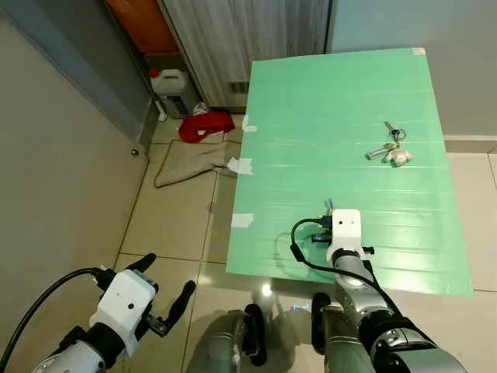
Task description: Hang keys on a hook
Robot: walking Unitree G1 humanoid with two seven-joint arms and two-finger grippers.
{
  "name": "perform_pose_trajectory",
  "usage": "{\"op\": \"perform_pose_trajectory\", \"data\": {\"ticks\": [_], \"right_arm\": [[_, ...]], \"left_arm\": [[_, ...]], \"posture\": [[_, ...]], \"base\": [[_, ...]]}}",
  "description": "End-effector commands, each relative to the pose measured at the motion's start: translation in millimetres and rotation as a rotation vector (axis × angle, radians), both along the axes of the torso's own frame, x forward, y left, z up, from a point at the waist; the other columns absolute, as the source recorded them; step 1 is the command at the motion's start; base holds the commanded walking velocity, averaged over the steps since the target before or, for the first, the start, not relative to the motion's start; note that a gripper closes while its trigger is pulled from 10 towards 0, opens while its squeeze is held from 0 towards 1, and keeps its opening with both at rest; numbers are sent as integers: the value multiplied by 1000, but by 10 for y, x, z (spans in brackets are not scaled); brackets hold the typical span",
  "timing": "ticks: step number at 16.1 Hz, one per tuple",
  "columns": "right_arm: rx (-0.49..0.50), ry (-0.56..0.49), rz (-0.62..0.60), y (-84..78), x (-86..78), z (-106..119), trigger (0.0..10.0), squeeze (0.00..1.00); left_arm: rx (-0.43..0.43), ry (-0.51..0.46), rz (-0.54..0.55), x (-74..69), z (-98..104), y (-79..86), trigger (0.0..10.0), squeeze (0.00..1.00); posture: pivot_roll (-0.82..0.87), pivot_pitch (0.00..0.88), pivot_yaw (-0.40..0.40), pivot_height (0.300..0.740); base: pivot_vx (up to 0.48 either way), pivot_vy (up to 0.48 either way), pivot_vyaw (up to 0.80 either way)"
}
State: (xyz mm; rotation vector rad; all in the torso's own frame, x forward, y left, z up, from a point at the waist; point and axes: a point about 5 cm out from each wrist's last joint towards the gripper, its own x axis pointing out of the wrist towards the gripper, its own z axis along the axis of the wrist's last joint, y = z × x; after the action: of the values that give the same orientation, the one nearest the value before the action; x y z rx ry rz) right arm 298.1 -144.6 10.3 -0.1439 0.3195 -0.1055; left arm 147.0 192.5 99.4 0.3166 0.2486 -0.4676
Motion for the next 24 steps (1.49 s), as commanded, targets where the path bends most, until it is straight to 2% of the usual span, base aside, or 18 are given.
{"op": "perform_pose_trajectory", "data": {"ticks": [1, 3, 6, 8, 11, 14, 15, 16, 17, 18, 19, 21, 22, 24], "right_arm": [[2, 22, 23, 57, -69, -64, 0, 0], [7, -33, 50, 95, 0, 38, 0, 0], [26, -150, 117, 177, 160, 307, 0, 0], [34, -290, 195, 209, 329, 681, 0, 0], [53, -432, 292, 186, 473, 1138, 0, 0], [-35, -573, 395, 86, 439, 1493, 0, 0], [-65, -605, 403, 36, 385, 1546, 0, 0], [-85, -605, 390, -33, 261, 1499, 0, 0], [-90, -599, 384, -52, 205, 1456, 0, 0], [-109, -564, 382, -83, 28, 1313, 0, 0], [-129, -533, 397, -87, -126, 1195, 0, 0], [-163, -484, 413, -106, -429, 982, 0, 0], [-153, -457, 392, -134, -544, 894, 0, 0], [-140, -415, 367, -160, -724, 783, 0, 0]], "left_arm": [[18, 14, 16, -28, -23, 39, 10000, 0], [16, 5, 25, 8, -37, 29, 10000, 0], [42, -28, 64, 141, -70, 15, 10000, 0], [94, -66, 123, 347, -105, 0, 10000, 0], [19, -118, 174, 685, -103, -116, 10000, 0], [-63, -208, 170, 955, 17, -316, 10000, 0], [-90, -239, 178, 1029, 76, -346, 10000, 0], [-100, -279, 203, 1081, 144, -326, 10000, 0], [-103, -287, 216, 1087, 161, -308, 10000, 0], [-104, -301, 261, 1067, 185, -259, 10000, 0], [-103, -308, 302, 1022, 190, -216, 10000, 0], [-170, -289, 400, 887, 158, -151, 10000, 0], [-195, -273, 444, 830, 116, -140, 10000, 0], [-203, -254, 466, 713, 42, -145, 10000, 0]], "posture": [[149, 326, 191, 740], [129, 315, 180, 740], [102, 294, 166, 740], [56, 244, 141, 740], [-20, 154, 104, 740], [-68, 72, 83, 740], [-80, 56, 79, 740], [-94, 39, 78, 740], [-95, 37, 78, 740], [-92, 32, 80, 740], [-89, 30, 79, 740], [-83, 34, 72, 740], [-83, 38, 74, 740], [-92, 42, 74, 740]], "base": [[0, 0, 0], [0, 0, 0], [0, 0, 0], [0, 0, 0], [0, 0, 0], [0, 0, 0], [0, 0, 0], [0, 0, 0], [0, 0, 0], [0, 0, 0], [0, 0, 0], [0, 0, 0], [0, 0, 0], [0, 0, 0]]}}
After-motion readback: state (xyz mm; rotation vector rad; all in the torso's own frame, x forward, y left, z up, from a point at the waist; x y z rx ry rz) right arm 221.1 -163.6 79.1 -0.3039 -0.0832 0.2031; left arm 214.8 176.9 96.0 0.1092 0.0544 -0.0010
